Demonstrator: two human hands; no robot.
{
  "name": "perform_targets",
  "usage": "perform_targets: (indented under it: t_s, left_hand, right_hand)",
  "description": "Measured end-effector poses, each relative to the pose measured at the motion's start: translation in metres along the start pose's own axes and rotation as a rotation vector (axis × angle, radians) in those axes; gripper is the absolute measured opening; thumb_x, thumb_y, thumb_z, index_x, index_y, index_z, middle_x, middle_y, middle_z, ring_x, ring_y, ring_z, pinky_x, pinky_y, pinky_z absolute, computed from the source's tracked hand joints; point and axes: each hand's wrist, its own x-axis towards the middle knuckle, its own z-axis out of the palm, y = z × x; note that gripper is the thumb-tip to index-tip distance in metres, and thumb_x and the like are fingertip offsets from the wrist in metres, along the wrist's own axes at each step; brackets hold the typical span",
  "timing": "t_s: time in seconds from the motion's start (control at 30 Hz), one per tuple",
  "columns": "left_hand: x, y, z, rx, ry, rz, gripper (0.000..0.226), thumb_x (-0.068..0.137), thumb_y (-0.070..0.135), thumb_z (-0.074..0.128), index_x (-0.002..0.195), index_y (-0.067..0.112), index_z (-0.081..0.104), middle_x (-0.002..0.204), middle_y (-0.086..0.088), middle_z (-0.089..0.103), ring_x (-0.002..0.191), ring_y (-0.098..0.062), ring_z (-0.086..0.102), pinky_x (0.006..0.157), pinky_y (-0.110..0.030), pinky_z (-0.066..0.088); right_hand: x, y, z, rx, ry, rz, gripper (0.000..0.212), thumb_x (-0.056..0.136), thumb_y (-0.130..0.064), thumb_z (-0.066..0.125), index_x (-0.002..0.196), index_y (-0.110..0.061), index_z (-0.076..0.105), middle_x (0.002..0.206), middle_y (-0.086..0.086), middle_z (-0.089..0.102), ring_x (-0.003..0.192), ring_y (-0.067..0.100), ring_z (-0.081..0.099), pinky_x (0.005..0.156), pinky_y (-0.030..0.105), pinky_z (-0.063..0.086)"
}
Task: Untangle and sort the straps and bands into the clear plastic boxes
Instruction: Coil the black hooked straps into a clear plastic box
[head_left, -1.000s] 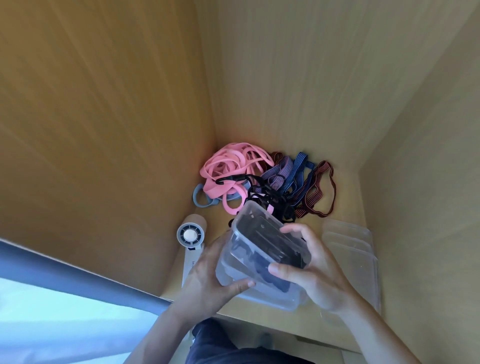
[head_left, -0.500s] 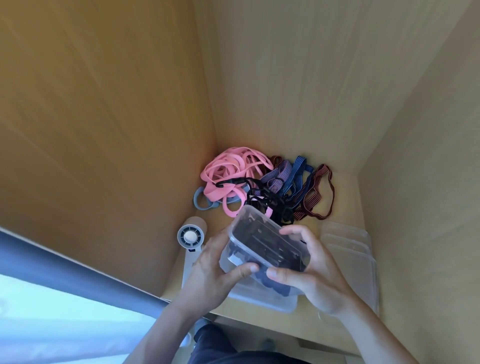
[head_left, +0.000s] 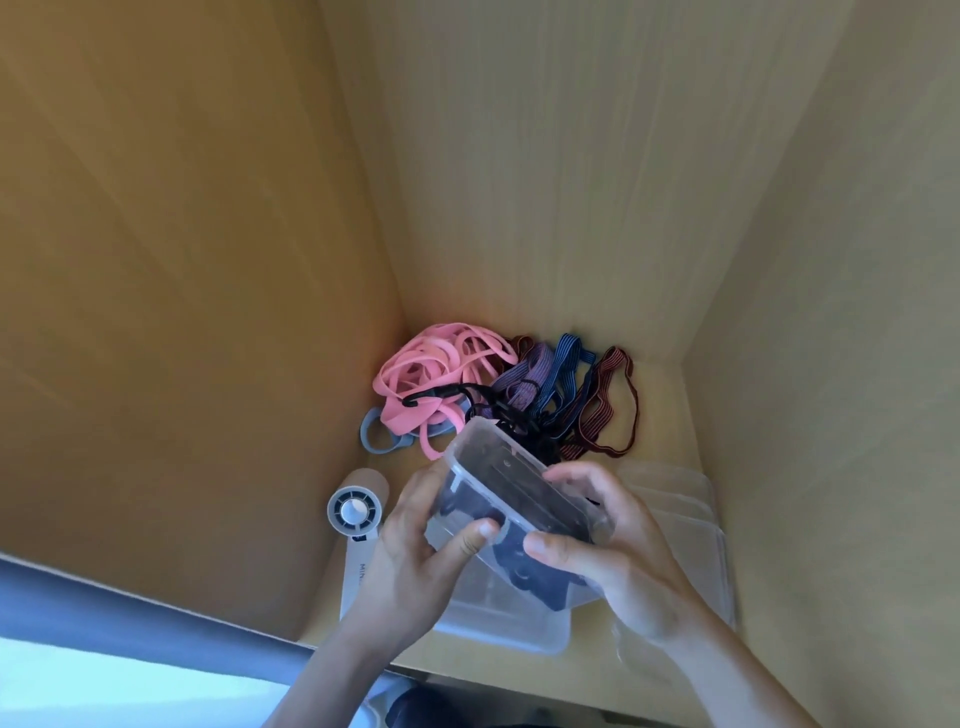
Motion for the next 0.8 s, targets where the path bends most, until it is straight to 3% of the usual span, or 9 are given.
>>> perform_targets:
  t_s: [0.1, 0.33, 0.5, 0.7, 0.8]
  left_hand:
    - [0.011, 0.009, 0.004, -0.133, -0.03, -0.044, 0.057, 0.094, 0.043, 0.062, 0.146, 0.025, 0.048, 0.139, 0.002, 0.06, 0.131, -0.022, 0.055, 0.107, -0.048, 0.046]
    - [0.033, 0.028, 0.017, -0.257, -0.072, -0.035, 0.044, 0.103, 0.023, 0.056, 0.146, 0.022, 0.048, 0.133, -0.002, 0.065, 0.124, -0.023, 0.061, 0.103, -0.05, 0.051]
    - [0.047, 0.031, 0.023, -0.324, -0.037, -0.048, 0.048, 0.096, 0.04, 0.061, 0.141, 0.026, 0.054, 0.132, -0.003, 0.066, 0.122, -0.027, 0.063, 0.097, -0.059, 0.051]
    - [0.061, 0.032, 0.031, -0.341, -0.013, -0.033, 0.046, 0.093, 0.035, 0.062, 0.137, 0.021, 0.059, 0.128, 0.003, 0.068, 0.121, -0.016, 0.063, 0.103, -0.046, 0.051]
    - [0.075, 0.026, 0.031, -0.408, -0.105, -0.07, 0.052, 0.094, 0.039, 0.063, 0.141, 0.02, 0.055, 0.136, -0.004, 0.063, 0.129, -0.024, 0.058, 0.108, -0.055, 0.045]
  right_hand:
    - [0.001, -0.005, -0.003, 0.044, 0.023, 0.015, 0.06, 0.065, -0.043, 0.082, 0.115, -0.017, 0.061, 0.105, 0.001, 0.071, 0.099, 0.021, 0.07, 0.081, 0.032, 0.055]
    - [0.004, -0.017, -0.015, 0.099, 0.126, 0.001, 0.062, 0.06, -0.045, 0.081, 0.112, -0.014, 0.064, 0.103, 0.003, 0.073, 0.093, 0.016, 0.072, 0.072, 0.02, 0.053]
    - [0.008, -0.026, -0.017, 0.135, 0.185, 0.015, 0.061, 0.059, -0.045, 0.083, 0.109, -0.015, 0.066, 0.103, 0.001, 0.075, 0.092, 0.015, 0.073, 0.069, 0.018, 0.053]
    - [0.014, -0.029, -0.016, 0.165, 0.266, 0.047, 0.053, 0.064, -0.04, 0.081, 0.11, -0.019, 0.066, 0.104, -0.002, 0.075, 0.095, 0.014, 0.073, 0.07, 0.019, 0.054]
    - [0.017, -0.029, -0.015, 0.134, 0.288, 0.044, 0.056, 0.064, -0.046, 0.08, 0.111, -0.02, 0.067, 0.104, -0.004, 0.075, 0.096, 0.013, 0.072, 0.072, 0.019, 0.053]
